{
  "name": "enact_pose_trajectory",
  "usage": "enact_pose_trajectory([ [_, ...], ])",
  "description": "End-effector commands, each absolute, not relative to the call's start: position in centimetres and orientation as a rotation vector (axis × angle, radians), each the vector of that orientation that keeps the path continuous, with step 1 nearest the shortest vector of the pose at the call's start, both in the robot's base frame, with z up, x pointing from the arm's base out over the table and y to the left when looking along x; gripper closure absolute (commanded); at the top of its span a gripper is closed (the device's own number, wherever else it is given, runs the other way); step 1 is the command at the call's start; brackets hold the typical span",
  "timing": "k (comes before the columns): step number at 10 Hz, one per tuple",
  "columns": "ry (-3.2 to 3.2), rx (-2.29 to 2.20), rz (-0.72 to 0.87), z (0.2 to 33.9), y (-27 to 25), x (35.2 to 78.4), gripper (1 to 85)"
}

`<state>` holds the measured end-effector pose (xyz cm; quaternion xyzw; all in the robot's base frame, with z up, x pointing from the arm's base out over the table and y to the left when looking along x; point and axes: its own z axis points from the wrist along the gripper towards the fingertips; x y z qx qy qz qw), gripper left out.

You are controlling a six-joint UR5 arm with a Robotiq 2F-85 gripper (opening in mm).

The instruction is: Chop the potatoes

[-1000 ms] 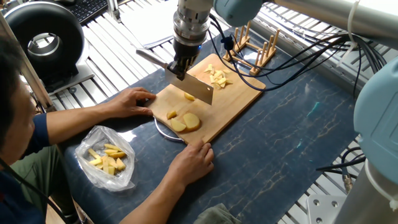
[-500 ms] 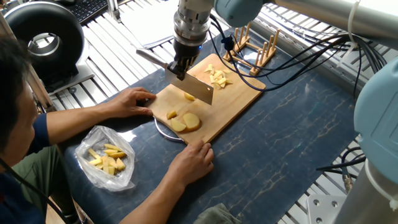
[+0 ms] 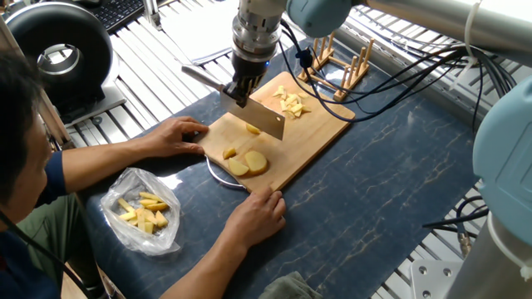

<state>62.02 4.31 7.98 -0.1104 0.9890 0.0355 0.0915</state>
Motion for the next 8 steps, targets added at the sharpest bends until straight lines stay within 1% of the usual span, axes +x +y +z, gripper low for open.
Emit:
enact_pose_trajectory([
  [1,2.929,-0.314,0.119,7.81,4.42,62.34,84.7],
  [8,2.928,-0.307,0.124,7.47,4.54,62.34,84.7],
])
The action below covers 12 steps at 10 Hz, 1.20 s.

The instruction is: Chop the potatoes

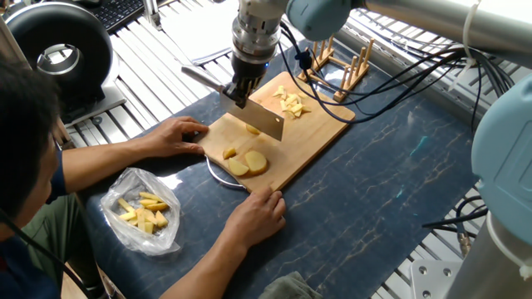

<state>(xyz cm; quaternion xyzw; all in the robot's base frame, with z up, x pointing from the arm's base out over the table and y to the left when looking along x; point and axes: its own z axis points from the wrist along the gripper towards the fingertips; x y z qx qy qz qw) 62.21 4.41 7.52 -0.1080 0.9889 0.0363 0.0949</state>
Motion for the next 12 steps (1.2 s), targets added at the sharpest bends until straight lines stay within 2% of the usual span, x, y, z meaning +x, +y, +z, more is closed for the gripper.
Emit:
enact_pose_trajectory([
  [1,2.914,-0.307,0.121,7.0,4.6,62.6,84.7],
  [7,2.884,-0.306,0.099,6.4,4.5,63.3,84.7],
  [10,2.952,-0.376,0.089,9.7,3.4,61.9,84.7],
  [12,2.962,-0.328,0.114,10.0,4.6,62.2,84.7],
])
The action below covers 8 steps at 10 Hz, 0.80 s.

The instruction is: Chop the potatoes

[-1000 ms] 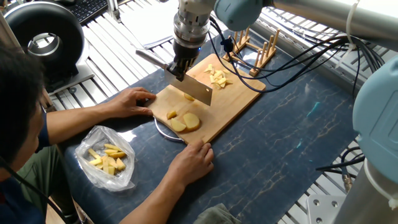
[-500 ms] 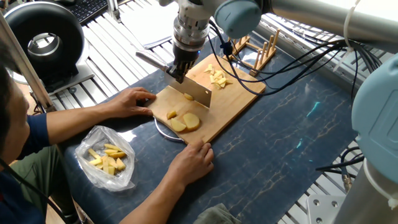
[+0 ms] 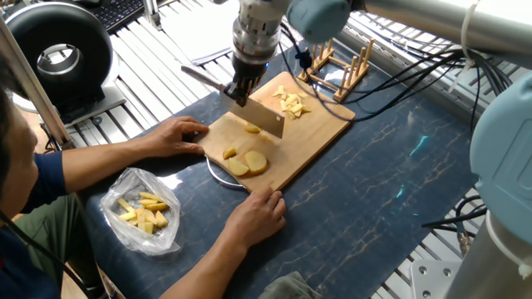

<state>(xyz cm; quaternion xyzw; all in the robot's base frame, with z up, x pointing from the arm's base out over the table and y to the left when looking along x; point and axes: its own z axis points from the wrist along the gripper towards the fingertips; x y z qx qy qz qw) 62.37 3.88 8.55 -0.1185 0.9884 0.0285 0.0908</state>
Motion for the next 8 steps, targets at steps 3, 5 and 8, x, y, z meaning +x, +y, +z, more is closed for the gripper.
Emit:
enact_pose_trajectory([
  [3,2.956,-0.303,0.131,9.7,5.4,62.0,84.7],
  [5,2.927,-0.304,0.133,8.8,6.0,62.2,84.7],
  [8,2.913,-0.485,0.089,8.5,5.1,61.7,84.7],
])
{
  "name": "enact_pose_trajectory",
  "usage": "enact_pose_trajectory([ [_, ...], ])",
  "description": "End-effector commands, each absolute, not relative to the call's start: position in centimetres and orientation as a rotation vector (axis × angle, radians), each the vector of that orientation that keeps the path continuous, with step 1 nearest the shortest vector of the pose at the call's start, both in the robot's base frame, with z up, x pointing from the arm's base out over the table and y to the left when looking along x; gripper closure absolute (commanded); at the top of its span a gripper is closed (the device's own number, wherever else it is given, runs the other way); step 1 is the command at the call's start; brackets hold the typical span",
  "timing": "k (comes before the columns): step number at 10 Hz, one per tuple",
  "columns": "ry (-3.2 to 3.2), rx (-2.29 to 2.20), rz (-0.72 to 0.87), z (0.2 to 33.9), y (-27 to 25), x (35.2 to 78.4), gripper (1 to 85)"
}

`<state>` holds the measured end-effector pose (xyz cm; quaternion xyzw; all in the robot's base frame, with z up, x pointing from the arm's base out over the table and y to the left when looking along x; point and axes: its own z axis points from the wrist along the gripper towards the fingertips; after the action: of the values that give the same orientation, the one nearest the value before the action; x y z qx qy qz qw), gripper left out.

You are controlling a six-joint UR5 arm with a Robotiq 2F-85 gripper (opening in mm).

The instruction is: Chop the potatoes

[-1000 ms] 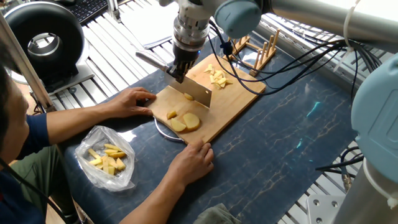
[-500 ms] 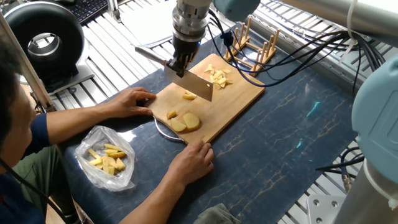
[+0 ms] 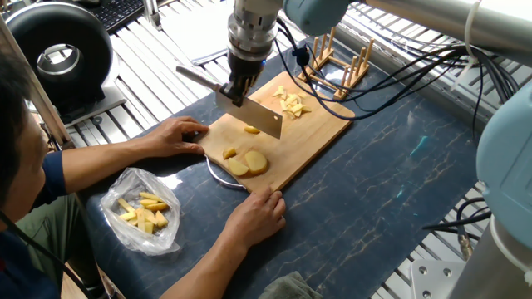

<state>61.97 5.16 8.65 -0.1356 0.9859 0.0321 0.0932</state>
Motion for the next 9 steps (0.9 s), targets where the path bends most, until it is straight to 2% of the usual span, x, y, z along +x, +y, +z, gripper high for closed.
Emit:
enact_pose_trajectory([
  [1,2.923,-0.5,0.078,8.6,4.9,61.4,84.7],
  [9,2.885,-0.724,0.121,8.8,6.0,60.2,84.7],
])
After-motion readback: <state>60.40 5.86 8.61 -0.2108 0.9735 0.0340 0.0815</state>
